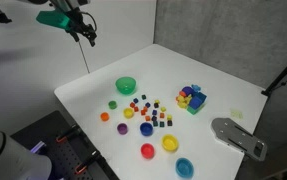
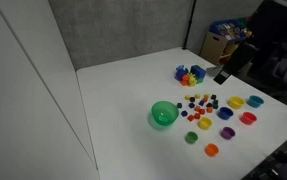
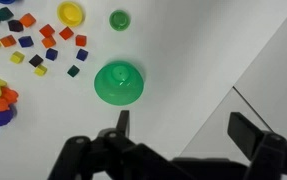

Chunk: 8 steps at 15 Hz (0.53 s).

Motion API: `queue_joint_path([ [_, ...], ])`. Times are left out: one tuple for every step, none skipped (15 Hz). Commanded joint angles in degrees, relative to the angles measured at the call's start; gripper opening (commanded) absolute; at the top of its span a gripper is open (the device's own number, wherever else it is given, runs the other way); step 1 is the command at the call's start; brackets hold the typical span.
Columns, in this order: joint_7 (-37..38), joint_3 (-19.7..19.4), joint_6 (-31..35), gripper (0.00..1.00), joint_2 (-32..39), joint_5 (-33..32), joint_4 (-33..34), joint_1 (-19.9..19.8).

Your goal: Put the light blue bowl inside the yellow bowl

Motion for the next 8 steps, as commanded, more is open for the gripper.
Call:
queue_joint_path([
  [0.12, -0.25, -0.13, 1.0, 0.02, -0.16, 0.15, 0.26],
  [0.12, -0.25, -0.13, 1.0, 0.02, -0.16, 0.17, 0.26],
  [0.12, -0.25, -0.13, 1.0, 0.02, -0.16, 0.17, 0.26],
  [0.12, -0.25, -0.13, 1.0, 0.02, -0.16, 0.17, 0.26],
  [0.12, -0.25, -0.13, 1.0, 0.02, -0.16, 0.17, 0.26],
  [0.12, -0.25, -0.13, 1.0, 0.02, -0.16, 0.17, 0.26],
  [1.43, 0.08, -0.69, 1.0, 1.01, -1.27, 1.13, -0.55],
  [2.14, 0.17, -1.23, 1.0, 1.83, -2.19, 1.93, -1.21],
])
